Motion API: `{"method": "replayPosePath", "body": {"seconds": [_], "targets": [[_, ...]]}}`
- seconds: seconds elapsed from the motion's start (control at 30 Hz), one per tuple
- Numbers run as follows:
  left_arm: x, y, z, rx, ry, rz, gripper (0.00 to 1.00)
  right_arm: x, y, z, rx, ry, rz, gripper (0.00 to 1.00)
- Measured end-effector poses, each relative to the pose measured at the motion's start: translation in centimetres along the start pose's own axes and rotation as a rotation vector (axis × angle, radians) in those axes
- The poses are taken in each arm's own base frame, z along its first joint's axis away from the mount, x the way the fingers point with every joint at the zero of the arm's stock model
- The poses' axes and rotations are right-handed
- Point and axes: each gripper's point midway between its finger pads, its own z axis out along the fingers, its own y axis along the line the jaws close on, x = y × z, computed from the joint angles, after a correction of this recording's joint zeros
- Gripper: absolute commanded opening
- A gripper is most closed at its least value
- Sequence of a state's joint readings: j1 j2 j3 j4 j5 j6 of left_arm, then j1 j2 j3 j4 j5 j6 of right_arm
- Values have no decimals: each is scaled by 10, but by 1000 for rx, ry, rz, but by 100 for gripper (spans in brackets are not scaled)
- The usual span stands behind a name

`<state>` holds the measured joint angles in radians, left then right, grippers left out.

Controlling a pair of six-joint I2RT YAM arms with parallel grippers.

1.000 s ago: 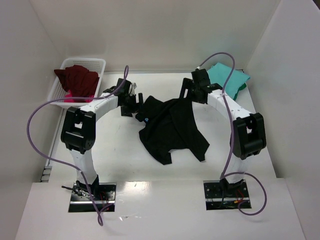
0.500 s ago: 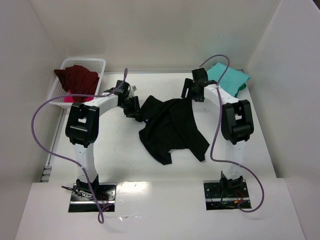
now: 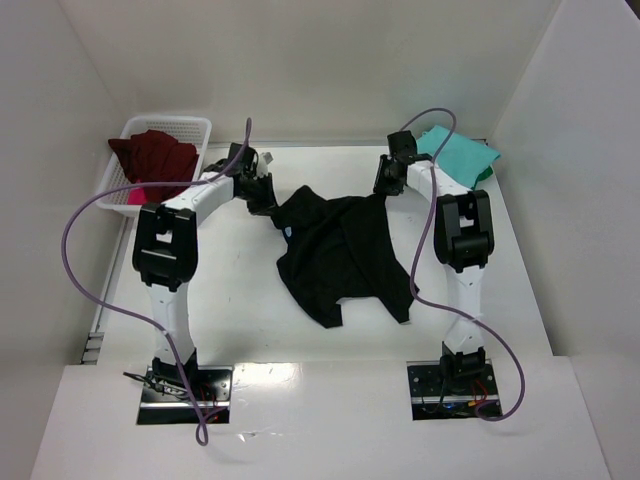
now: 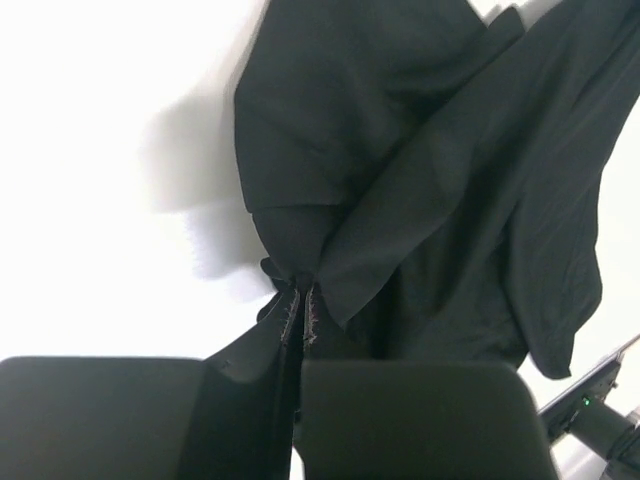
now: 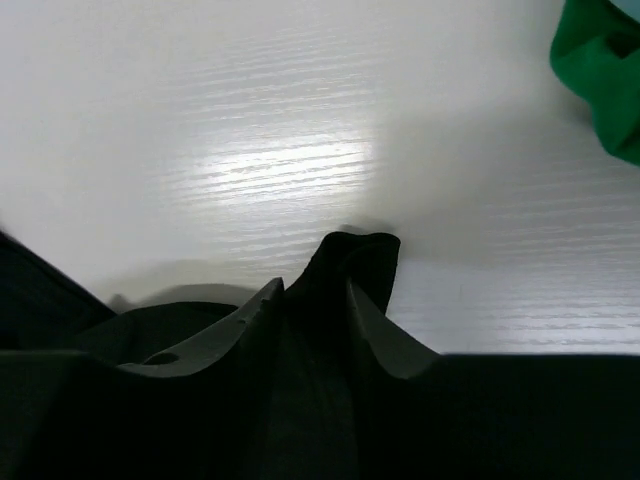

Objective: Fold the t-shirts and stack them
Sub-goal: Flatten out the tshirt

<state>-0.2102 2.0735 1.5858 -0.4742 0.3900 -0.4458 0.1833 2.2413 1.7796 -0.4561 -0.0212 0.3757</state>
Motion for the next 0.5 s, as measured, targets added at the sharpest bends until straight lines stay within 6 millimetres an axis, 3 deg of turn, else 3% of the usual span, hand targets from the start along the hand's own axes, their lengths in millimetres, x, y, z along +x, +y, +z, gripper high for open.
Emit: {"method": "replayPosePath", "body": {"seconds": [0.13,0.3,0.5], "targets": [[-14,8,-8,-18,-30,-9,0,1,4,3,-23,10,1,13],[-20,17,-14,-35,-41,-15,0,6,4,9,-27,27,0,0],[-22,30,-18,-72,-40,-23,0,7,-1,11,-11,30,4,0]]}}
